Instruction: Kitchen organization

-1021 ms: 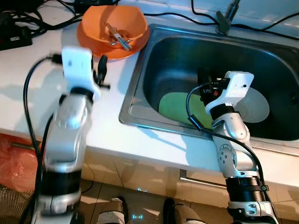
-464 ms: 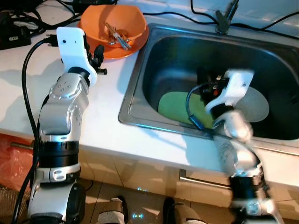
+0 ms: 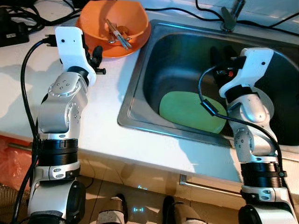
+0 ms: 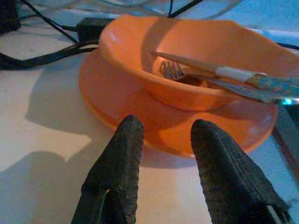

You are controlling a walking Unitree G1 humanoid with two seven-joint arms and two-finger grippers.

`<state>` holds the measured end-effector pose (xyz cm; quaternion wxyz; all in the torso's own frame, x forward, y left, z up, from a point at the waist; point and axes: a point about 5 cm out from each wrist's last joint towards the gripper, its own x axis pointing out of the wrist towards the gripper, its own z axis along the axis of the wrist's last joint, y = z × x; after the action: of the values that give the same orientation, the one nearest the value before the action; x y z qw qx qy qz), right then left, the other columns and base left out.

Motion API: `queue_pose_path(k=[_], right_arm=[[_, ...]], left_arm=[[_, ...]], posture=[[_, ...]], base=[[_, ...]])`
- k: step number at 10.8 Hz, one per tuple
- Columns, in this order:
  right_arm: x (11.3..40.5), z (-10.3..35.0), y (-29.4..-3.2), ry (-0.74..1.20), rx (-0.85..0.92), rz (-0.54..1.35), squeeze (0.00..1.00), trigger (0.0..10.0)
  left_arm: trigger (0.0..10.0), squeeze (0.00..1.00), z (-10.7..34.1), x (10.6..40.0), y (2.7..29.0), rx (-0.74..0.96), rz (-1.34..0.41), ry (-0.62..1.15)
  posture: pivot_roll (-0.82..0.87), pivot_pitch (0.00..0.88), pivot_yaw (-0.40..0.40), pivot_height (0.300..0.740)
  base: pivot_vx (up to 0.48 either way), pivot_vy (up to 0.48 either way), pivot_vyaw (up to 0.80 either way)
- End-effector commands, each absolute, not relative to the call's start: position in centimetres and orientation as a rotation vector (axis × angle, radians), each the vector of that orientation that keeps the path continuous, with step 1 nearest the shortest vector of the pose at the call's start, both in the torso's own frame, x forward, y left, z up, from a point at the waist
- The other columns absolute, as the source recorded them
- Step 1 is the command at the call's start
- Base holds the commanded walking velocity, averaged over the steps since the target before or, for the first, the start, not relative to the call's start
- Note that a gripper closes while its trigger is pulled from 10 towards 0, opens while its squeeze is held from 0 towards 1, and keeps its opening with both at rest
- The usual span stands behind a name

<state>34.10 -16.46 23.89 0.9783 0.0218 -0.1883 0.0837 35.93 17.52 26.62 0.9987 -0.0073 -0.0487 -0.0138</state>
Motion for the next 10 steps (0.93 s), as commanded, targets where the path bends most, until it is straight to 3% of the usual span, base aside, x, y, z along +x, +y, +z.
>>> queue_pose_path(k=[1, 6, 10], right_arm=[[34.3, 23.4, -16.8, -0.352, 0.034, 0.171, 0.00, 10.0], [34.7, 22.3, -16.0, -0.309, 0.037, 0.218, 0.00, 10.0], [33.9, 23.1, -14.6, -0.365, 0.116, 0.393, 0.00, 10.0]], left_arm=[[10.0, 0.00, 26.4, 35.9, 17.4, -0.025, -0.025, -0.078], [10.0, 0.00, 27.1, 36.2, 17.9, 0.027, -0.043, -0.055], [10.0, 0.00, 28.6, 37.8, 18.5, 0.090, -0.071, -0.047]], posture=[[0.17, 0.214, -0.064, 0.740], [0.20, 0.198, -0.064, 0.740], [0.19, 0.214, -0.057, 0.740]], base=[[0.000, 0.000, 0.00], [0.000, 0.000, 0.00], [0.000, 0.000, 0.00]])
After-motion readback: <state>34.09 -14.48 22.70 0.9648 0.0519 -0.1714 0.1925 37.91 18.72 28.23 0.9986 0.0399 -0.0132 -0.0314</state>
